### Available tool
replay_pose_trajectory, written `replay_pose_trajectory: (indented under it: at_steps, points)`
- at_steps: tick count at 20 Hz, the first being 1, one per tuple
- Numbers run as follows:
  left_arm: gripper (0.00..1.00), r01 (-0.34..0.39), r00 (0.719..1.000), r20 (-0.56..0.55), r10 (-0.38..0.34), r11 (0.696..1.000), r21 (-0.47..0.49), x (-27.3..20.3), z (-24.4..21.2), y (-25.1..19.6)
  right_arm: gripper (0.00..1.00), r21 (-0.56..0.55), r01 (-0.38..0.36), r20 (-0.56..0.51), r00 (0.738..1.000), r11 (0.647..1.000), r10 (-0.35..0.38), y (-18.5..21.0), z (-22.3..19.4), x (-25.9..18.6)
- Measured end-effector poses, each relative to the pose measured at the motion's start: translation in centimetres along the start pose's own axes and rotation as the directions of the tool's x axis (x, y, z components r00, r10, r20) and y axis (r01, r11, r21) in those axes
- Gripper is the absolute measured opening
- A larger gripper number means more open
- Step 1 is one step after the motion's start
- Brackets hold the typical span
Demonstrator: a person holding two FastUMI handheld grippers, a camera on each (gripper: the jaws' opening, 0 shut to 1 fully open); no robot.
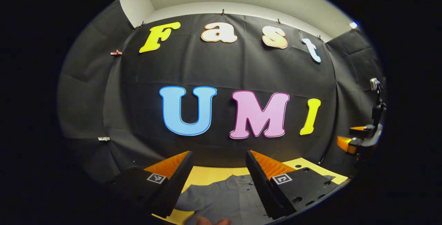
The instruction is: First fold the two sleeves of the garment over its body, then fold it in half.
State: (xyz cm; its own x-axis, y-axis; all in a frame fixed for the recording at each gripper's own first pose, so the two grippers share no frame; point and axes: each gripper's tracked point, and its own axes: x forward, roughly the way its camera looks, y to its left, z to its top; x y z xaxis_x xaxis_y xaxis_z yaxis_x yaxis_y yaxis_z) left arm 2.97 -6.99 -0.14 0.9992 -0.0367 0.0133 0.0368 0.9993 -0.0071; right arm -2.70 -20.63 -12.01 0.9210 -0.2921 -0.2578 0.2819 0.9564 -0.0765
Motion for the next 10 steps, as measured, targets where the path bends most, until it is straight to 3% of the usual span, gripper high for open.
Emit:
replay_pose_trajectory:
  at_steps: [5,10]
  points:
    - [0.96,-0.032,0.999,-0.023,0.032,0.999,0.014,0.0,-1.0,-3.3,0.98,0.002,0.014,-0.193,0.981,1.0,-0.013,-6.2,-11.4,3.7]
    - [0.96,-0.062,0.996,-0.067,0.064,0.998,0.03,-0.5,-2.4,-5.3,0.98,0.088,0.024,-0.379,0.925,0.996,0.011,-8.8,-21.8,6.9]
